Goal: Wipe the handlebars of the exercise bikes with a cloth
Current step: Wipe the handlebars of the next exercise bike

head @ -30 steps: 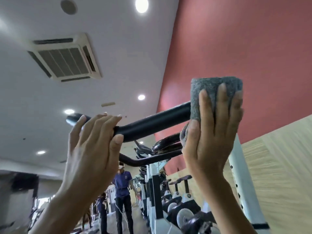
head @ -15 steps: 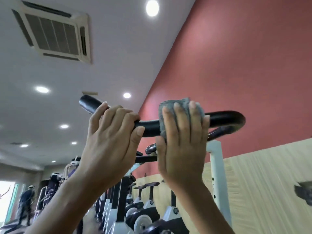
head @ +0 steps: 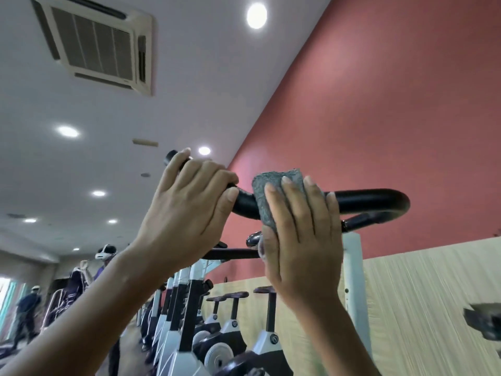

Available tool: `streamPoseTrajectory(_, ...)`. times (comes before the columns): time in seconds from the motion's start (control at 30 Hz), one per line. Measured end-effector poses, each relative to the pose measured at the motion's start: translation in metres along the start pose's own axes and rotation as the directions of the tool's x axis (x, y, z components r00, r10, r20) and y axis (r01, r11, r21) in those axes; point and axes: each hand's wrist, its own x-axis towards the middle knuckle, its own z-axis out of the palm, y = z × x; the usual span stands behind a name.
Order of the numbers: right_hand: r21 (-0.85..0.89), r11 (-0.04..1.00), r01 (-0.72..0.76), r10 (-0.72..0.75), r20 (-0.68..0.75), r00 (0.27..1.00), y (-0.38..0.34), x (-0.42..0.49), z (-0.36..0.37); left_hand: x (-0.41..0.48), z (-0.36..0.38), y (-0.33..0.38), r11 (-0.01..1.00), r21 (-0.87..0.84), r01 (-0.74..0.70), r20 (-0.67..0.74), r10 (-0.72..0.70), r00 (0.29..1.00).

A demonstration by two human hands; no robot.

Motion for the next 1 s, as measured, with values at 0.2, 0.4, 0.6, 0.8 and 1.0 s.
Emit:
streamPoseTrajectory(0.2,0.004,0.942,-0.334,0.333,-0.098,0.938,-0.003,0.009,0.007,-0.001,-0.003,0.001,0.999,-0.042,0.024,0.02,-0.023,1.0)
streamPoseTrajectory(0.4,0.03,0.999,-0.038,0.036,0.08,0.996,-0.013,0.0,0.004,-0.002,-0.007,0.004,0.997,-0.067,0.029,0.02,-0.027,0.999)
streamPoseTrajectory(0.6,-0.064,0.986,-0.154,0.166,0.323,0.932,0.039,0.052,-0.045,0.005,-0.007,0.018,0.991,-0.024,0.13,0.024,-0.129,0.991)
streamPoseTrajectory(0.8,-0.059,0.997,-0.045,0.072,0.618,0.783,0.045,0.082,-0.063,0.01,-0.008,0.031,0.974,-0.07,0.217,0.013,-0.217,0.976)
streamPoseTrajectory(1.0,-0.05,0.998,-0.024,0.055,0.824,0.563,0.049,0.102,-0.072,0.023,-0.033,0.034,0.949,-0.073,0.308,0.28,-0.277,0.919)
